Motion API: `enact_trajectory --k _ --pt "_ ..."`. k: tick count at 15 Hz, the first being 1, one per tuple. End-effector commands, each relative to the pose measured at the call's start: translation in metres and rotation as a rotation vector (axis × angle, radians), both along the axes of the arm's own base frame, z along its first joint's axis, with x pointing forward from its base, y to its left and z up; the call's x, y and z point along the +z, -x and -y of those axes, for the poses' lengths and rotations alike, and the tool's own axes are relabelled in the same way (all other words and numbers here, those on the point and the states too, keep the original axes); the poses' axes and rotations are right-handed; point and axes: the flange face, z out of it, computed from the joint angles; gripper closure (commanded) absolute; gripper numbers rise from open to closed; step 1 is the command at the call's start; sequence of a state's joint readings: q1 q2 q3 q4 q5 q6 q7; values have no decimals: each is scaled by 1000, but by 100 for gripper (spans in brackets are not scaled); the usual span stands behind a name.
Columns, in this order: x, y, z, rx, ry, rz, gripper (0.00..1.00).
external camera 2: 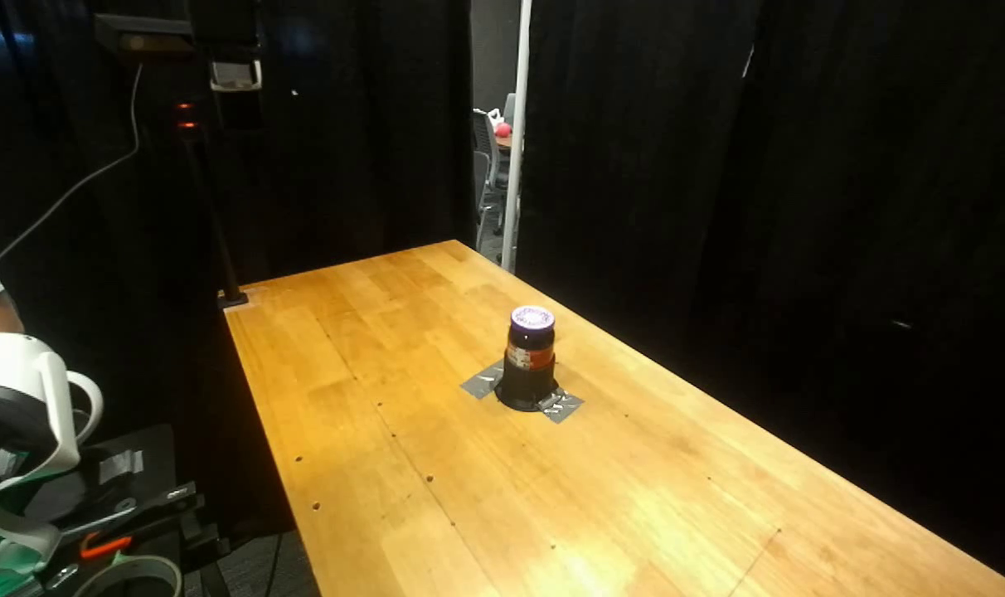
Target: Put the rubber band around the base of the cup
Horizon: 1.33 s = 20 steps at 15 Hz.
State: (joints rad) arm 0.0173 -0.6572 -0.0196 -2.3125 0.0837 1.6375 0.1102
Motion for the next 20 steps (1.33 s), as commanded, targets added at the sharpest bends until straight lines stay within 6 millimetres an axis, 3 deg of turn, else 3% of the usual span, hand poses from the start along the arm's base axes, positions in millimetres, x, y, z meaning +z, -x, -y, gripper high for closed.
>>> enact_trajectory --k 1,3,7,13,20 --pt "0 0 0 0 0 -1 0" --pt "1 -8 -5 6 19 -5 0" --pt "-18 -49 -44 13 91 -32 0" --pt "-76 -121 -99 -17 170 -74 0" --pt "-151 -200 -124 -10 146 135 0"
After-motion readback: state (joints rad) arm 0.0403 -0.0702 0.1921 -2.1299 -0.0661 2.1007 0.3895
